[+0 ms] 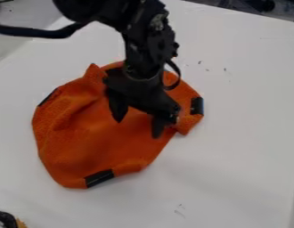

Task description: Fold the cloth from bottom right to top left

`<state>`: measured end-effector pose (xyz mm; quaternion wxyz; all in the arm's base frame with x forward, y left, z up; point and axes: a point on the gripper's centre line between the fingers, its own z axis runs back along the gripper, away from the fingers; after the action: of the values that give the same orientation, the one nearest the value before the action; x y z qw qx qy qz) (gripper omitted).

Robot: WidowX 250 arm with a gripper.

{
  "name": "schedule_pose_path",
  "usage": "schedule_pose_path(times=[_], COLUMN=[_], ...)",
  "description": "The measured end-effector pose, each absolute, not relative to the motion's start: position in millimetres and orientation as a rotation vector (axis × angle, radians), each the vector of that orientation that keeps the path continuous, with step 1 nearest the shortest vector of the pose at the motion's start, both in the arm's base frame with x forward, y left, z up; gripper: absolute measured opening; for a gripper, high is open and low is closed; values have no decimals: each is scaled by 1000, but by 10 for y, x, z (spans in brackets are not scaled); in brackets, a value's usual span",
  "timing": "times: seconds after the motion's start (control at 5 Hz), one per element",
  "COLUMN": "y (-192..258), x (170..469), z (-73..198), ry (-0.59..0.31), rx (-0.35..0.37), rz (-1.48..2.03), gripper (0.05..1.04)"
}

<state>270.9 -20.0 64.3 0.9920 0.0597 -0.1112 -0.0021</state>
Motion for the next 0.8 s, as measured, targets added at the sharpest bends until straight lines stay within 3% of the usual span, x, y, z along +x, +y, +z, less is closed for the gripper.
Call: schedule_pose_path(times=[0.4,0.8], y=[-351,-408], x=[3278,3588], z=[372,354], ry=[-219,-255], rx=[56,43], rz=[-83,-113], gripper=[1000,1000])
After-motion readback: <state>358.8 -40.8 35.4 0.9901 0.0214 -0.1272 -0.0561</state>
